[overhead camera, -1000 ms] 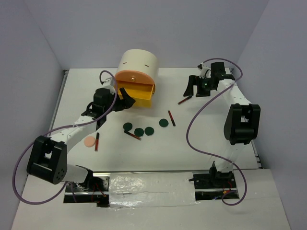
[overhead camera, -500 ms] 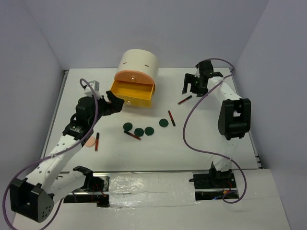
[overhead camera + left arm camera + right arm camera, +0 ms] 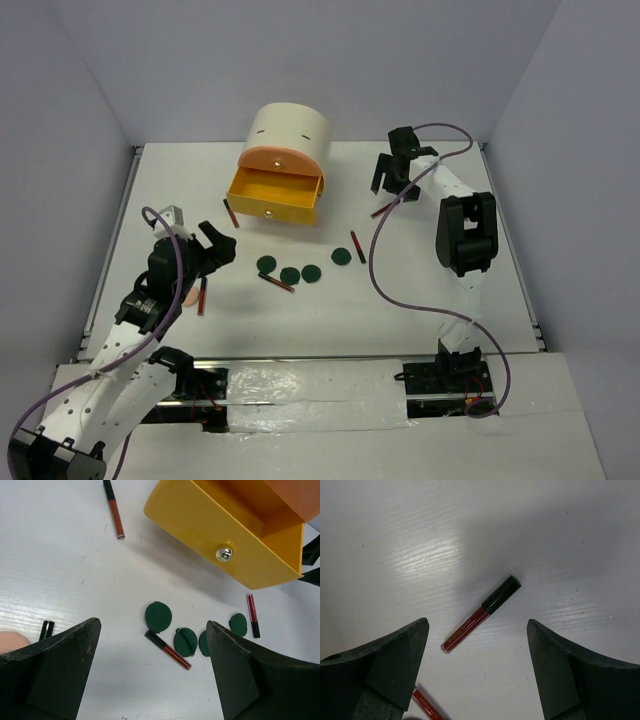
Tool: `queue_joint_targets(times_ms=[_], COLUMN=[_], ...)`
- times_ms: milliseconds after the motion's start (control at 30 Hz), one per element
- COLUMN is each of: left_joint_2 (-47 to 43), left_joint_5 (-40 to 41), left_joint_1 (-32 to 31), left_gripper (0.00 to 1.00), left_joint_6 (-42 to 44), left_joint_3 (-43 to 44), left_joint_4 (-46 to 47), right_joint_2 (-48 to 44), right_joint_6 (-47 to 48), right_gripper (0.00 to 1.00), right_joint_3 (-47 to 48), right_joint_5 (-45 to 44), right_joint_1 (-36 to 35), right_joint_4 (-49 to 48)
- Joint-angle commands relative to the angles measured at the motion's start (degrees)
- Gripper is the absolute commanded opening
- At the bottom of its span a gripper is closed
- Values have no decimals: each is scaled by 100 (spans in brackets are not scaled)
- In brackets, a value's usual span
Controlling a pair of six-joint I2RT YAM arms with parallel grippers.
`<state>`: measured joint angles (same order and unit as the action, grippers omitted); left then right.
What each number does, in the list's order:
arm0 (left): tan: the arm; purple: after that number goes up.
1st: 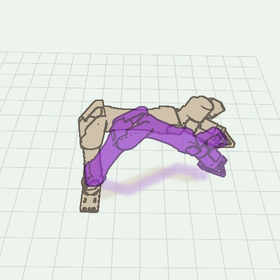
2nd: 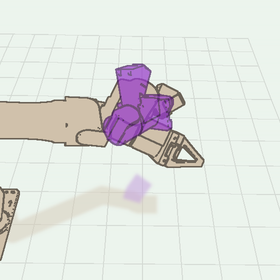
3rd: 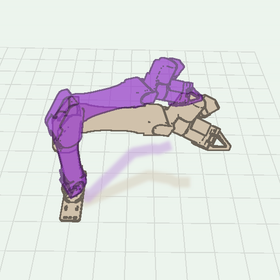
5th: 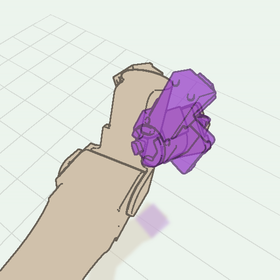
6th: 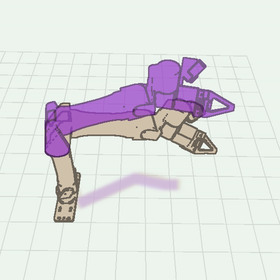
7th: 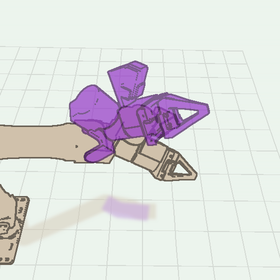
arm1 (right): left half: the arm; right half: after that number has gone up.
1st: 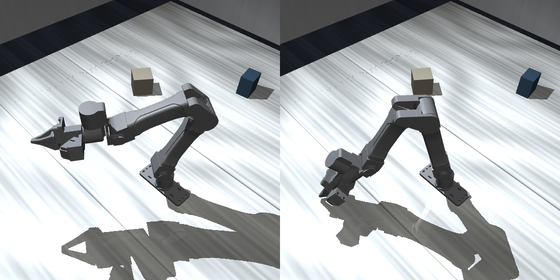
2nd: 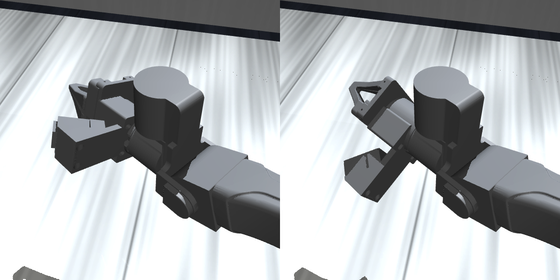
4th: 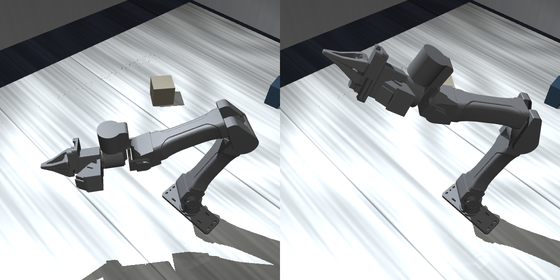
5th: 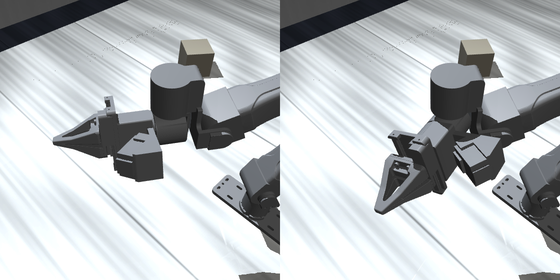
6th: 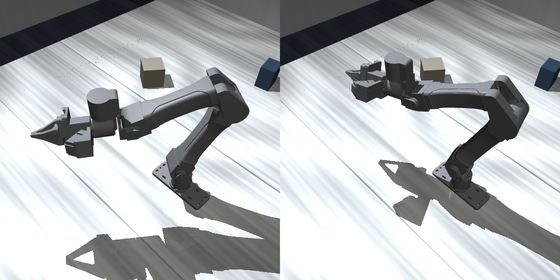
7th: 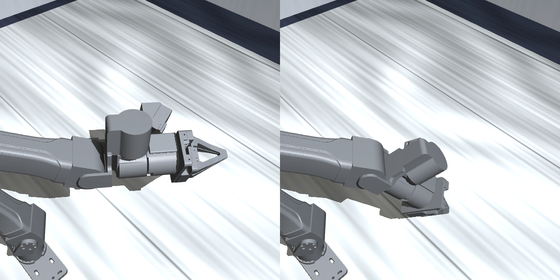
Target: Organize the makeup
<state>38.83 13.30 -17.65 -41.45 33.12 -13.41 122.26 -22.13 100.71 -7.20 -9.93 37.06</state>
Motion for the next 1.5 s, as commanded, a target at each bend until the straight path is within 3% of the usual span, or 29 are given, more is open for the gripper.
queue_joint_targets(times_ms=[0, 633, 767, 933, 1000, 1033, 1133, 1267, 1467], left_joint_2=[-174, -446, -508, -517, -517, -525, -543, -543, -315], left_joint_5=[278, 419, 437, 445, 463, 454, 463, 437, 366], left_joint_1=[34, 34, 42, 42, 42, 34, 34, 42, 42], left_gripper=[99, 99, 99, 98, 99, 99, 99, 99, 99], left_joint_6=[-197, -372, -416, -399, -390, -390, -434, -478, -557], left_joint_3=[36, 133, 115, 150, 159, 151, 116, 36, -25], left_joint_4=[-197, -610, -645, -672, -680, -672, -646, -567, -391], right_joint_2=[166, 756, 756, 756, 738, 729, 642, 326, -974], right_joint_6=[-274, -327, -283, -195, -186, -169, -99, 243, 1551], right_gripper=[86, 68, 49, 34, 22, 22, 9, 3, 0], right_joint_3=[300, 468, 441, 468, 398, 397, 205, 20, -639], right_joint_5=[-369, -352, -238, -168, -72, -19, 331, 964, 2202], right_joint_1=[-87, -272, -272, -263, -228, -211, -97, 35, 71], right_joint_4=[170, 302, 284, 276, 249, 249, 171, -23, -997])
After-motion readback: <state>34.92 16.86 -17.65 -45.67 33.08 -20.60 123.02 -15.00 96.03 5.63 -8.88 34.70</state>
